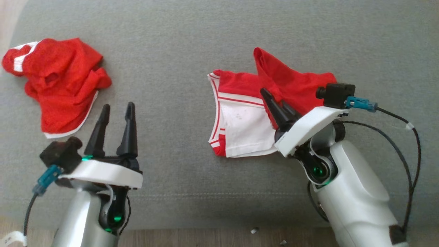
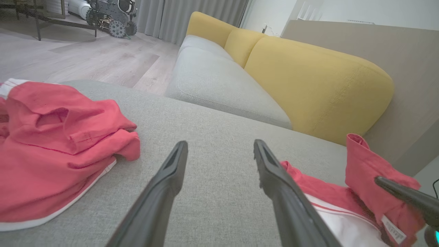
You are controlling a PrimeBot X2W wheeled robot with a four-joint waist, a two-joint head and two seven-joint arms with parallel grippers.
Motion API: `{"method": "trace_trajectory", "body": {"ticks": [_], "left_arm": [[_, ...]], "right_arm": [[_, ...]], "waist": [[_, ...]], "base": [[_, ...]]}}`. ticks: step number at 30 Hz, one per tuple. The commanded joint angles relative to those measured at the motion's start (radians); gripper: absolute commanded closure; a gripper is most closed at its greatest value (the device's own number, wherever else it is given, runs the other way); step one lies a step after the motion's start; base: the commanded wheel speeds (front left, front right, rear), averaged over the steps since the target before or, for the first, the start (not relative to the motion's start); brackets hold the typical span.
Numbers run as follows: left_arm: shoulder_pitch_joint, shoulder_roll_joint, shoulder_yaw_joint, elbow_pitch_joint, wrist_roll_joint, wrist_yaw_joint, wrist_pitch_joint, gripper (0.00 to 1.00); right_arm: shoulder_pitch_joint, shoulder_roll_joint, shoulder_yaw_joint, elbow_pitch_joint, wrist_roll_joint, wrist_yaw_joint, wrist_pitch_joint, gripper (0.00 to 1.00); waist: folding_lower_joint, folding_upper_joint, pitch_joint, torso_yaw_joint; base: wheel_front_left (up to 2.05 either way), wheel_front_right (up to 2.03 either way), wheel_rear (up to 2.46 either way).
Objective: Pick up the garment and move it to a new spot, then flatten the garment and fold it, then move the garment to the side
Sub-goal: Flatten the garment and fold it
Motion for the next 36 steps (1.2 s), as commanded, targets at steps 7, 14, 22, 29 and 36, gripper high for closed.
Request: {"method": "trace_trajectory", "body": {"ticks": [7,14,22,29,36], "left_arm": [[-0.051,0.001,0.029,-0.010,0.010,-0.009,-0.012,0.00],[-0.060,-0.003,0.032,0.006,0.013,-0.016,-0.012,0.00],[-0.059,-0.001,0.049,0.021,0.020,-0.020,-0.012,0.00],[-0.048,0.001,0.058,0.015,0.031,-0.021,-0.012,0.00],[-0.027,0.003,0.071,-0.003,0.035,-0.023,-0.012,0.00]], "right_arm": [[-0.112,0.019,0.115,0.116,0.100,0.003,-0.104,1.00],[-0.146,0.019,0.217,0.230,0.179,0.003,-0.156,0.00],[-0.200,0.019,0.303,0.231,0.284,0.003,-0.211,0.00],[-0.292,0.019,0.285,0.282,0.259,0.003,-0.279,0.00],[-0.356,0.005,0.210,0.391,0.058,0.003,-0.361,0.00]], "waist": [[0.0000,0.0000,0.021,0.038],[0.0000,0.0000,0.028,0.049],[0.0000,0.0000,0.014,0.018],[0.0000,0.0000,-0.021,-0.030],[0.0000,0.0000,-0.049,-0.077]], "base": [[0.00,0.00,0.00],[0.00,0.00,0.00],[0.00,0.00,0.00],[0.00,0.00,0.00],[0.00,0.00,0.00]]}}
